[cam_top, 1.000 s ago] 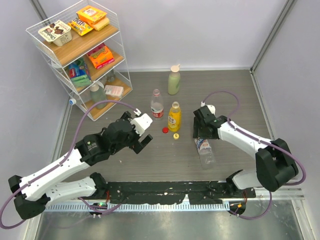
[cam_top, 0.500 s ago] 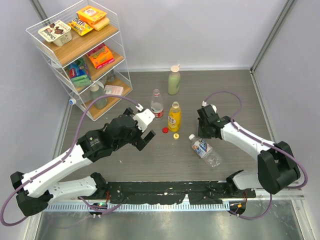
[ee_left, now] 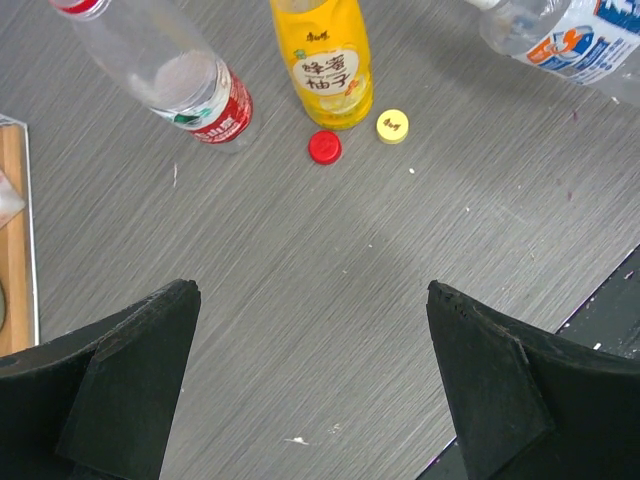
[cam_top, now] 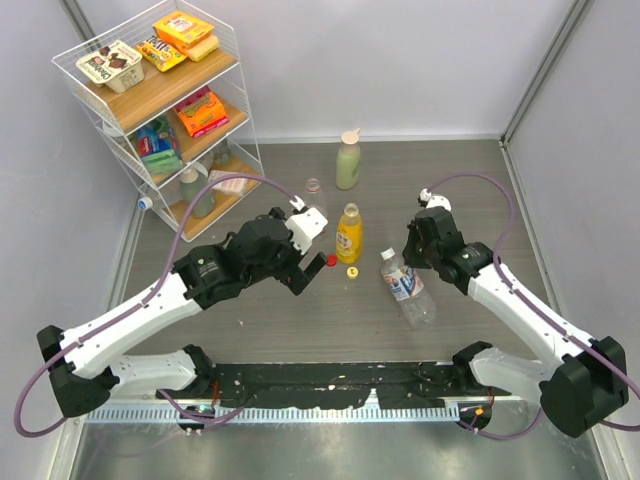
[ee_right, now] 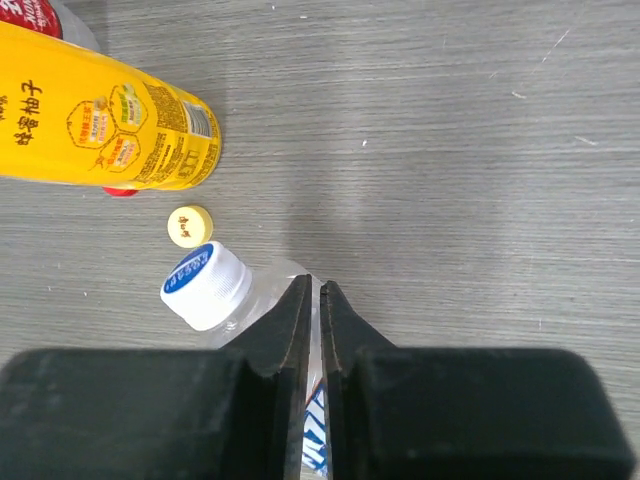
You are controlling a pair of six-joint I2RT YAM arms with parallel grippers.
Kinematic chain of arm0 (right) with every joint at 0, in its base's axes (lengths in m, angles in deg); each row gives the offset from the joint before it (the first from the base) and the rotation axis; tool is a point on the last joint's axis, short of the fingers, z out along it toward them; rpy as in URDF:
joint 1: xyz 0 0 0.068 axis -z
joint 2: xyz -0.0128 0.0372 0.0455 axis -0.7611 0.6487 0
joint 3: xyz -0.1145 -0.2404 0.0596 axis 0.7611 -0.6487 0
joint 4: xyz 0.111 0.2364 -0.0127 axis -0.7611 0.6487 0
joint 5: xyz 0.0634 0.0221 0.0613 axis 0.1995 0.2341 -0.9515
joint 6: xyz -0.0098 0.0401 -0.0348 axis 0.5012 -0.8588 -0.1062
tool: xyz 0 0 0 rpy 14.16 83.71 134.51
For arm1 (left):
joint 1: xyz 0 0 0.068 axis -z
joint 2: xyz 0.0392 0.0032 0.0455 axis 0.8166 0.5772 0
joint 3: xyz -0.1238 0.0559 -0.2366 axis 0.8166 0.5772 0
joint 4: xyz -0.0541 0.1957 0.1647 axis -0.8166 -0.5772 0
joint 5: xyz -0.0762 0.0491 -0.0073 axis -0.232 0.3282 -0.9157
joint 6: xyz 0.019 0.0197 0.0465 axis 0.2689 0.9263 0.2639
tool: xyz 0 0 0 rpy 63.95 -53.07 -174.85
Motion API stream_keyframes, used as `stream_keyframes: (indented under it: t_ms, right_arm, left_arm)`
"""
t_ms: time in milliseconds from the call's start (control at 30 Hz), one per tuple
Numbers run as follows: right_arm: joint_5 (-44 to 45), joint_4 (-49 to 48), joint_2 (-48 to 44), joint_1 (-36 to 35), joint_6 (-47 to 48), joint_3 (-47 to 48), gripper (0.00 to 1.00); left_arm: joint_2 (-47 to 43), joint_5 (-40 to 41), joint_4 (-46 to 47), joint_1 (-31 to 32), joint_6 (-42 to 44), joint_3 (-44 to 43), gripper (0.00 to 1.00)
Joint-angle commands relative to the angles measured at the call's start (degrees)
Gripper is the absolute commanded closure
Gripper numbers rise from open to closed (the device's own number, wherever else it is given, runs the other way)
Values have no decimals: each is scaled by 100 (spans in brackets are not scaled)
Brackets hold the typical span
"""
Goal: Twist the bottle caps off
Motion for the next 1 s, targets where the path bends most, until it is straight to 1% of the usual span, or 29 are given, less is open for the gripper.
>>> stream_keyframes:
  t_ms: [0,33,167,233,267,300,333,367,400,467,533,633,733,933,967]
  right_arm:
    - [149,25,-83,16,135,144,83]
    - [227,43,-39,33,118,118,77]
    - [500,148,146,24,21,144,76]
    - [413,175,199,24,56,188,66]
    - [352,158,182,24,65,197,57]
    - [125,105,138,24,160,180,50]
    - [-234,61,120,24,196,136,37]
    - [-429,-52,102,24,327,92,29]
    - [-883,-97,102,24,415,13,20]
    - [-1561,-194,207,24,521,-31,17]
    - [-1915,-194,418,-11,600,-23,17]
    - [-2101,-142,752,-247,671,-5,16]
    - [-1864,-107,980,-677,636,39,16]
    - [-986,218,1472,-1293,487,232,18]
    - [-654,280,1560,-1346,460,267,19]
  left_arm:
    - [205,-240,312,13,-118,-359,0]
    - [231,-249,321,13,-109,-376,0]
    - [346,-302,330,13,-91,-420,0]
    - [381,-302,312,13,-82,-420,0]
    - [381,-294,304,4,-74,-420,0]
    - [381,-293,312,13,-74,-403,0]
    - [364,-293,321,13,-74,-394,0]
    - [355,-293,330,13,-65,-368,0]
    - [355,-285,365,13,-74,-315,0]
    - [320,-276,409,13,-74,-254,0]
    - [320,-276,418,13,-74,-210,0]
    - [311,-267,418,13,-74,-174,0]
    - [293,-206,400,13,-65,-130,1]
    - [311,-162,392,4,-56,-69,0]
    - [320,-153,391,13,-56,-69,0]
